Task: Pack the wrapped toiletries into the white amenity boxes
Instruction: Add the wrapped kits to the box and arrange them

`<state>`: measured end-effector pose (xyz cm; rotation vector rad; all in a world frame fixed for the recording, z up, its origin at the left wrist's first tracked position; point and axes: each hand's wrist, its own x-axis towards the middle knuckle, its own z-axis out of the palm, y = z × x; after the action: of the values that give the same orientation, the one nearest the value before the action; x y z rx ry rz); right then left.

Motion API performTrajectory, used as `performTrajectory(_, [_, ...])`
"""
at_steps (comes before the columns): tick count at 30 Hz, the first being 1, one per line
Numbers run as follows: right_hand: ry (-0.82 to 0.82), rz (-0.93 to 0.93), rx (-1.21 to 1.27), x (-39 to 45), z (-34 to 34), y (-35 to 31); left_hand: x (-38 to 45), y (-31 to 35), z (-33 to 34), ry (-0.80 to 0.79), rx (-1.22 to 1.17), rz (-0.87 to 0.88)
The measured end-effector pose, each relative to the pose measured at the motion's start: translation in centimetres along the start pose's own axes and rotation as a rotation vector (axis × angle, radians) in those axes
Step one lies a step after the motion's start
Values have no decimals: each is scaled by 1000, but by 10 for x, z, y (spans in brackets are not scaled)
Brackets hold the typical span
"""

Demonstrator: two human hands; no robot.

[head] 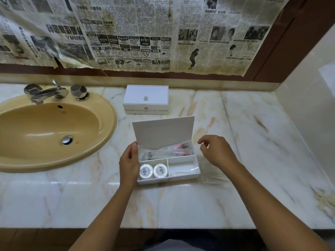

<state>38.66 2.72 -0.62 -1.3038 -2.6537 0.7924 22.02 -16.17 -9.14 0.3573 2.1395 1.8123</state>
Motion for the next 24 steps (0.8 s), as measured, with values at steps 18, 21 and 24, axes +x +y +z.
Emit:
performTrajectory(18, [-154, 103, -185, 3, 35, 49, -2, 4, 1, 7, -8, 12])
performTrajectory(21, [-135, 135, -150, 3, 32, 48, 0, 1, 0, 7, 1, 10])
performTrajectory(24, [-140, 164, -130, 4, 31, 47, 0, 1, 0, 9, -1, 1])
